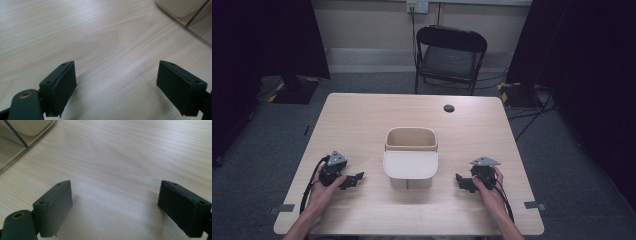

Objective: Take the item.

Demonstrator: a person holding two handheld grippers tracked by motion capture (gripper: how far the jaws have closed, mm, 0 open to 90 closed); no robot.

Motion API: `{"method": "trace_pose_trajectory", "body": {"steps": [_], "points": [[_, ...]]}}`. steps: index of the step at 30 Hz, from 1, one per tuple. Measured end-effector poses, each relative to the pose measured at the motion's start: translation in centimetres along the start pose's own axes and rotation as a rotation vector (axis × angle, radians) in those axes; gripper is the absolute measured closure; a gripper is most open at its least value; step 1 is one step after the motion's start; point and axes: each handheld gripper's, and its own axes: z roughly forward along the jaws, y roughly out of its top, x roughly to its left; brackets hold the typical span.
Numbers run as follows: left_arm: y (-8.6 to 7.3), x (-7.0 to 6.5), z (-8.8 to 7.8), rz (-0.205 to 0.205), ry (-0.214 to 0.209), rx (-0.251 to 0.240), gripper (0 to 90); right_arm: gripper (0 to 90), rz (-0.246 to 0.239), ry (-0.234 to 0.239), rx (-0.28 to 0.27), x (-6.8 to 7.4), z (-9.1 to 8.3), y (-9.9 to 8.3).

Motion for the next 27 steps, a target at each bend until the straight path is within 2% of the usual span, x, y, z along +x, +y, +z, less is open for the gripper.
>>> {"method": "trace_pose_trajectory", "body": {"steps": [6, 9, 17, 20, 23, 24, 25, 27], "points": [[0.1, -0.3, -0.2, 0.005, -0.028, -0.012, 15.9, 11.6, -0.001, 0.0, 0.0, 0.0, 0.0, 0.0], [0.3, -0.6, -0.4, 0.0, -0.058, -0.022, 16.2, 11.6, -0.001, 0.0, 0.0, 0.0, 0.0, 0.0], [1.0, -2.2, -0.9, 0.049, -0.098, -0.068, 16.1, 11.6, -0.001, 0.0, 0.0, 0.0, 0.0, 0.0], [1.2, -2.7, -1.0, 0.049, -0.109, -0.085, 16.3, 11.6, -0.001, 0.0, 0.0, 0.0, 0.0, 0.0], [1.3, -3.1, -1.0, 0.064, -0.103, -0.075, 16.7, 11.6, 0.0, 0.0, 0.0, 0.0, 0.0, 0.0], [1.3, -3.3, -0.9, 0.056, -0.113, -0.081, 16.7, 11.6, 0.0, 0.0, 0.0, 0.0, 0.0, 0.0], [1.4, -3.4, -1.0, 0.068, -0.115, -0.083, 16.7, 11.6, -0.001, 0.0, 0.0, 0.0, 0.0, 0.0], [1.6, -3.7, -1.1, 0.063, -0.132, -0.095, 16.7, 11.6, 0.0, 0.0, 0.0, 0.0, 0.0, 0.0]]}}
